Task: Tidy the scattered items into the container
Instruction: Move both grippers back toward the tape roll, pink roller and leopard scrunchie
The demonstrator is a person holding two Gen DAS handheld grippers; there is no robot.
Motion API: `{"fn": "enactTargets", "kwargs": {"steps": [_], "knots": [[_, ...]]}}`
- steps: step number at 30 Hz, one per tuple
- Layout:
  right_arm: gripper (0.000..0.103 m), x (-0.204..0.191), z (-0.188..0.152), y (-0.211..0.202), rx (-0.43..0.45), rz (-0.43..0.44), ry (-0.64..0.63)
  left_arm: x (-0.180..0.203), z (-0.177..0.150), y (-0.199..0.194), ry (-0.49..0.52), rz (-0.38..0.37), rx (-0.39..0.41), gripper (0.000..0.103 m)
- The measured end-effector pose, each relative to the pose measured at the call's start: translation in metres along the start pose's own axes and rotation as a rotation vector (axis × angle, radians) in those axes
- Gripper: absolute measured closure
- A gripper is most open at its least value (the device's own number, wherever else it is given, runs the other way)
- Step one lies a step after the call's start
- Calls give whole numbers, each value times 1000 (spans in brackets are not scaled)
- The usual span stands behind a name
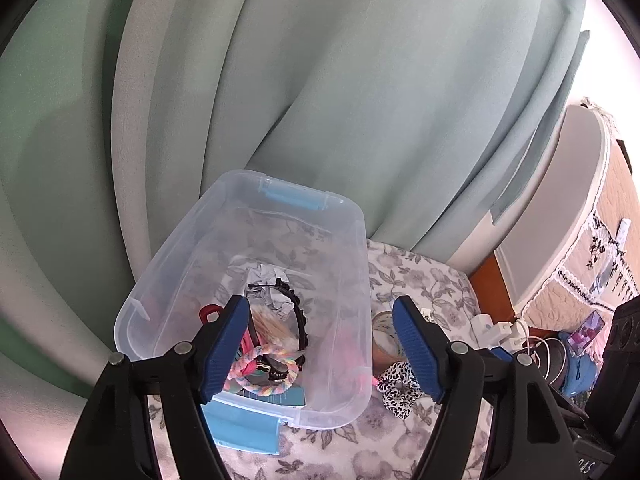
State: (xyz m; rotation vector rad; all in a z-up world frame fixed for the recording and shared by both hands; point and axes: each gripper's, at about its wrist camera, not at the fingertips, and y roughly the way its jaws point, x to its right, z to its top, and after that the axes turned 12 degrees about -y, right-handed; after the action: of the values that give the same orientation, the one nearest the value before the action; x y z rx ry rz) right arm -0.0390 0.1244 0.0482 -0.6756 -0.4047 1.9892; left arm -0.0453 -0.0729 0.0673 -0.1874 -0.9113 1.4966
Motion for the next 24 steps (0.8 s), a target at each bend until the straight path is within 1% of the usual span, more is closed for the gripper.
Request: {"fn": "enactTargets", "kwargs": {"steps": [2,5,8,11,14,19,24], "knots": [[0,8,0,-5,10,-2,25,8,-2,-1,36,12,12,28],[0,16,0,-15,50,-16,29,21,-6,-4,84,11,31,27],[0,22,1,-24,86,-37,19,33,-9,-3,122,11,25,27],[0,33,0,-33,116,-40,37,45,-14,-3,141,4,20,27],[0,42,-2,-39,121,-50,61,58,-21,-3,164,-8,15,27],[0,65,-8,-49,149,-35,129,79,-30,-4,189,-20,9,27],[0,77,-12,-63,201,-41,123,93,-37,2,185,-40,-20,28]]}}
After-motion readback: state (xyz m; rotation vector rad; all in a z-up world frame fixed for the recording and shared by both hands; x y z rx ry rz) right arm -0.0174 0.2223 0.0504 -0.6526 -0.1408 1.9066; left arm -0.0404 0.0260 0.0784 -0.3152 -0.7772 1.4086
